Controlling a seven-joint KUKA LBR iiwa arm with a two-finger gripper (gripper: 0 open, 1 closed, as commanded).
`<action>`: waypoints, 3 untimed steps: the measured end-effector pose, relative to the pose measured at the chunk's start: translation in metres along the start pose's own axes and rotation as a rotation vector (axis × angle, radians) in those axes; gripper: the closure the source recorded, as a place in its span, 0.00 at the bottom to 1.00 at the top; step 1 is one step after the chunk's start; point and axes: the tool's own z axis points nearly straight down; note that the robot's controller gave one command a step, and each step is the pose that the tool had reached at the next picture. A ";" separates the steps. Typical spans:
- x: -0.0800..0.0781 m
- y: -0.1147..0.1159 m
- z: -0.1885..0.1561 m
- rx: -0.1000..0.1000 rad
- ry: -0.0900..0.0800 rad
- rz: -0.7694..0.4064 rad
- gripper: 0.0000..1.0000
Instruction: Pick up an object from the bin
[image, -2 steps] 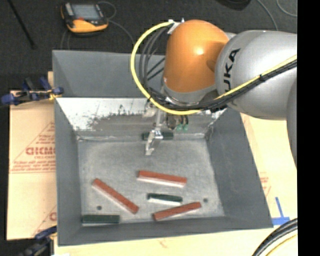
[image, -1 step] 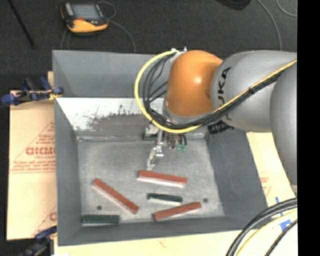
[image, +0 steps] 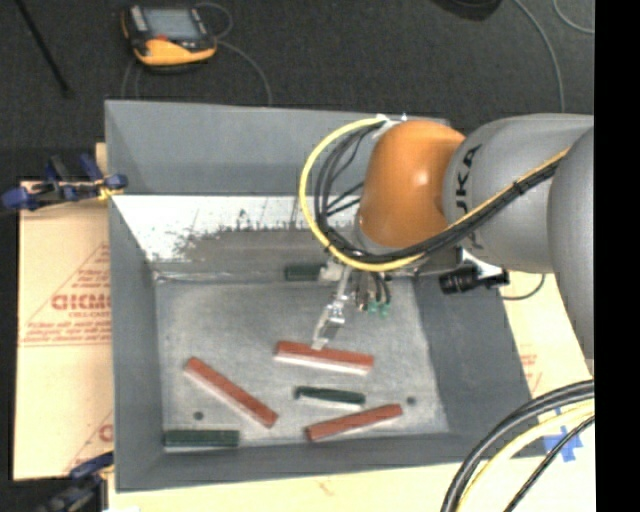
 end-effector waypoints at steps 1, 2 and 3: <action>0.017 -0.026 0.023 0.000 -0.006 0.002 0.00; 0.023 -0.017 0.079 -0.002 -0.007 0.178 0.00; 0.023 -0.017 0.073 -0.003 0.000 0.181 1.00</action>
Offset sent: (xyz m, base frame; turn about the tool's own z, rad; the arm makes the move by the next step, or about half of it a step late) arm -0.0284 -0.0088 -0.0868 0.1825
